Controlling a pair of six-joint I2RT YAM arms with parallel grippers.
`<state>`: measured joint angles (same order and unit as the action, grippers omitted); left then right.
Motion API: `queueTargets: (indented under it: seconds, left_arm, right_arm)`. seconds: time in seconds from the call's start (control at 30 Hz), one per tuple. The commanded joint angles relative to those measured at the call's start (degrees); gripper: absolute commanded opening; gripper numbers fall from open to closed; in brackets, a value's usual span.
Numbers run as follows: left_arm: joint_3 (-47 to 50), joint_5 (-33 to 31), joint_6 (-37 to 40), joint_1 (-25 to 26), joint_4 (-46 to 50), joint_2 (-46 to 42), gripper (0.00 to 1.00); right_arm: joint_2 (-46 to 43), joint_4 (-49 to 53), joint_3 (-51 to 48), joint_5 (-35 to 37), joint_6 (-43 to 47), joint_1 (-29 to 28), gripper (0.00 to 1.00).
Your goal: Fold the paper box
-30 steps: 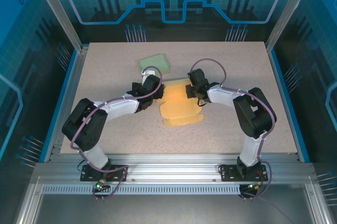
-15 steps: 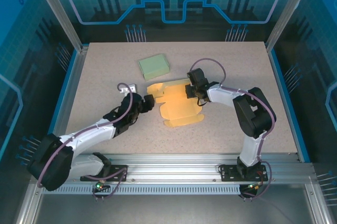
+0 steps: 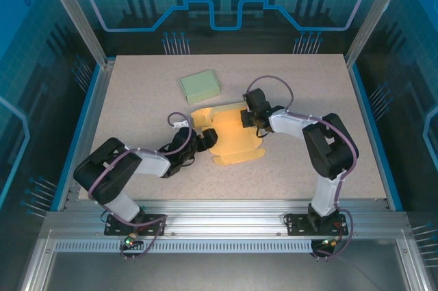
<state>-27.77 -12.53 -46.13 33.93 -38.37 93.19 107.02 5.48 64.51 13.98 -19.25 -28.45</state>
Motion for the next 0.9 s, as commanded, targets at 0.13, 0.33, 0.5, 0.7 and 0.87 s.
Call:
queueTargets:
  seconds: [0.13, 0.33, 0.5, 0.7, 0.87]
  left_arm:
    - [-6.6, 2.1, -2.4, 0.3, -1.0, 5.9, 0.93]
    - [-8.0, 2.3, -0.7, 0.3, -2.4, 6.7, 0.93]
    - [-7.5, 2.0, 2.5, 0.3, -6.0, 5.9, 0.92]
    - [-9.0, 5.5, 5.3, 0.4, -12.9, 8.8, 0.83]
    - [-11.4, 7.8, 4.9, 0.8, -14.8, 12.8, 0.79]
  right_arm:
    - [1.9, 2.4, -0.4, -3.0, -0.2, -0.7, 0.0]
    - [2.4, 2.3, -0.2, -3.4, -0.3, -0.9, 0.0]
    - [2.7, 2.3, -0.1, -3.6, -0.3, -1.1, 0.0]
    - [2.8, 2.3, 0.0, -3.8, -0.4, -1.3, 0.0]
    - [2.8, 2.3, 0.0, -3.7, -0.2, -1.5, 0.0]
